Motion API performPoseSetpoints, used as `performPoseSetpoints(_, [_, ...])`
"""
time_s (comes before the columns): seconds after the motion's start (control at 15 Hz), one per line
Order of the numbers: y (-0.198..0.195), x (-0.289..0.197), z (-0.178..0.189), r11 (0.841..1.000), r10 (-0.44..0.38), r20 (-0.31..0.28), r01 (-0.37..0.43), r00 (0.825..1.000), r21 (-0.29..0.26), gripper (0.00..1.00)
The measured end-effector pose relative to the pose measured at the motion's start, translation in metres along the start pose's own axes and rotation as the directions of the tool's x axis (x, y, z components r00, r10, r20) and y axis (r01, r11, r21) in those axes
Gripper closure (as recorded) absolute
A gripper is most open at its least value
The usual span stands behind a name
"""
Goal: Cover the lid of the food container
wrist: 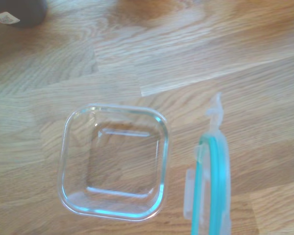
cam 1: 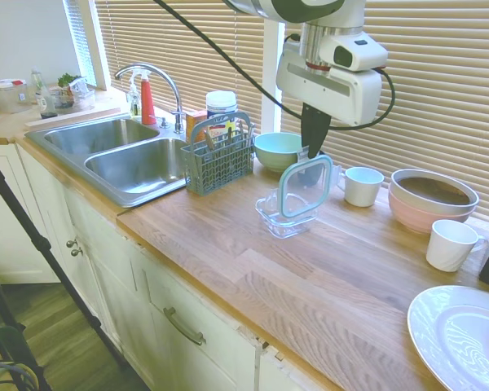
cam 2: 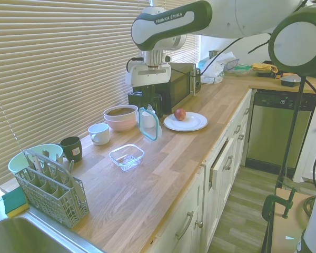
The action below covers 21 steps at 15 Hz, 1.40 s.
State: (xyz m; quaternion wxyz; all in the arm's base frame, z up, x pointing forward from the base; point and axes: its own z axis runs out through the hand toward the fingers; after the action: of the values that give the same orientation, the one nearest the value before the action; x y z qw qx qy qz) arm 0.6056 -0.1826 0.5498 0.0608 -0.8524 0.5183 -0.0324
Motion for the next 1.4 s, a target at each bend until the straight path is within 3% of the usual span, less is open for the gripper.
performPoseSetpoints(0.53, [-0.005, 0.007, 0.018, 1.000, 0.005, 0.015, -0.004, 1.000, -0.027, 1.00])
performPoseSetpoints(1.4, [-0.052, -0.021, 0.040, 0.998, -0.036, 0.019, 0.037, 0.999, -0.055, 1.00])
